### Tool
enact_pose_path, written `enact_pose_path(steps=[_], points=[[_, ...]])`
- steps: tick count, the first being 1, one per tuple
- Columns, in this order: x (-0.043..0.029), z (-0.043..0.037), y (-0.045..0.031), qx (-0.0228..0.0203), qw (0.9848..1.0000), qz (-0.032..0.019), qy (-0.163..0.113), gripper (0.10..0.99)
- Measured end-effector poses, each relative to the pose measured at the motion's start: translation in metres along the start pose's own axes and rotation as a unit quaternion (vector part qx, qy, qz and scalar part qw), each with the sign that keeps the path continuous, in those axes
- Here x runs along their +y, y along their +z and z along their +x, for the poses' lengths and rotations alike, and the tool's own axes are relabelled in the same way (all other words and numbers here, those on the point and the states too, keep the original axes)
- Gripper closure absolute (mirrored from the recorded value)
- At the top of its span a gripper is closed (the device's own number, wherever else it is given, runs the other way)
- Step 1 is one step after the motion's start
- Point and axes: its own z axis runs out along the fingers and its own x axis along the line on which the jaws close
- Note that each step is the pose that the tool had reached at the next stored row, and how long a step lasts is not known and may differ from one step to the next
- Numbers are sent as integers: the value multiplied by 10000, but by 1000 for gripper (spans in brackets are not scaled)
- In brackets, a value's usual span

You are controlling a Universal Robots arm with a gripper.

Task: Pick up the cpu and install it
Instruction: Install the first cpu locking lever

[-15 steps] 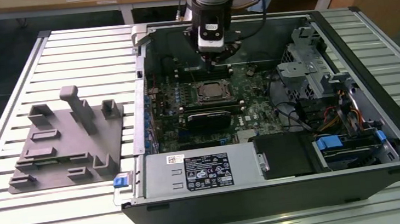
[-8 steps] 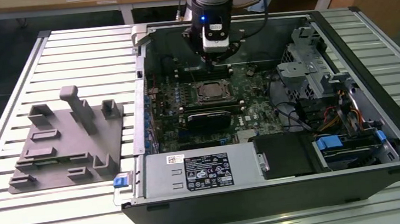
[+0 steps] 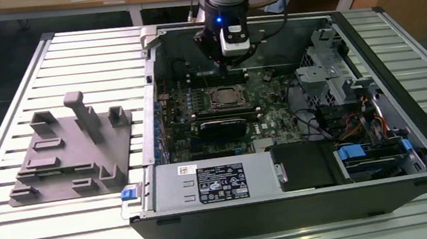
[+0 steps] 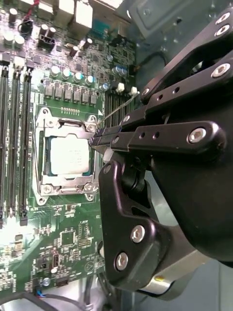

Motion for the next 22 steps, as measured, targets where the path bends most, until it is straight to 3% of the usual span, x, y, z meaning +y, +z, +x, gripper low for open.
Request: enact_pose_path(steps=[9,22], points=[[0,0,4,16,9983,6,-581,980],[0,-1,11,26,9912,10,-1324,980]])
